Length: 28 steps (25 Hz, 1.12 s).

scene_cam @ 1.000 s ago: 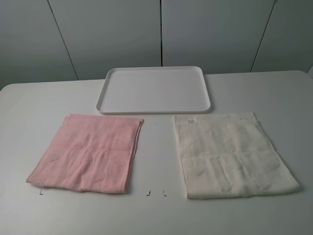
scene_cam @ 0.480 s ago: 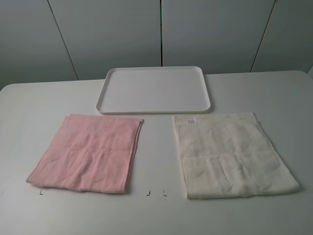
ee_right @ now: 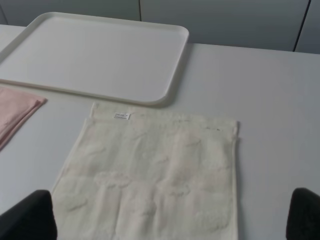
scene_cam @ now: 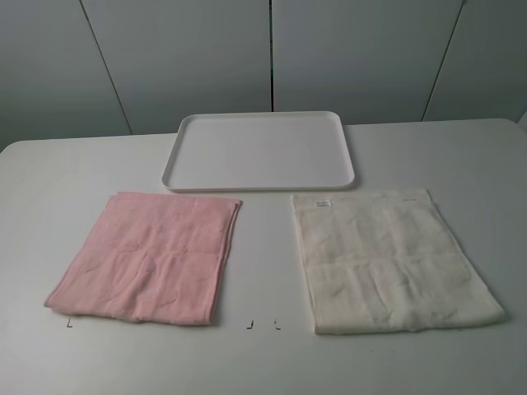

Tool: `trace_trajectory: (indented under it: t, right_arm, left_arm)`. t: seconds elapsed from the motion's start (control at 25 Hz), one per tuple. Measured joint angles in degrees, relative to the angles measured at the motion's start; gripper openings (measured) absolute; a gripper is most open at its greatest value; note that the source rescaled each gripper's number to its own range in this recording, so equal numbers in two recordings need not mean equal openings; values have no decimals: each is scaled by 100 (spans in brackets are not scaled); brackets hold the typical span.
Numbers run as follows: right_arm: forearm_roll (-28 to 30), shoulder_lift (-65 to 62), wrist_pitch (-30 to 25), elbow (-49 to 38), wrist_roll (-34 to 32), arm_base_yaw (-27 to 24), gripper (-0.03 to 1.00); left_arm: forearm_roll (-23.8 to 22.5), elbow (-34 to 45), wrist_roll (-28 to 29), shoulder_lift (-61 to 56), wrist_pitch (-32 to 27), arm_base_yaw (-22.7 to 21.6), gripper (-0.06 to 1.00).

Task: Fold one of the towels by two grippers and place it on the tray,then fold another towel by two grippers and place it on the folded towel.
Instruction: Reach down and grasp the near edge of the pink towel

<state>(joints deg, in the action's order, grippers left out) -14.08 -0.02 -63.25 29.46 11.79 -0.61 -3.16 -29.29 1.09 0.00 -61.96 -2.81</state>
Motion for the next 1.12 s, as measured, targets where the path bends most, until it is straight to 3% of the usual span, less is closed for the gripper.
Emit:
trace_trajectory:
  t: [1.12]
  right_arm:
    - [-18, 0, 0, 0, 0, 0, 100]
  left_arm:
    - [-10, 0, -13, 0, 0, 0, 100]
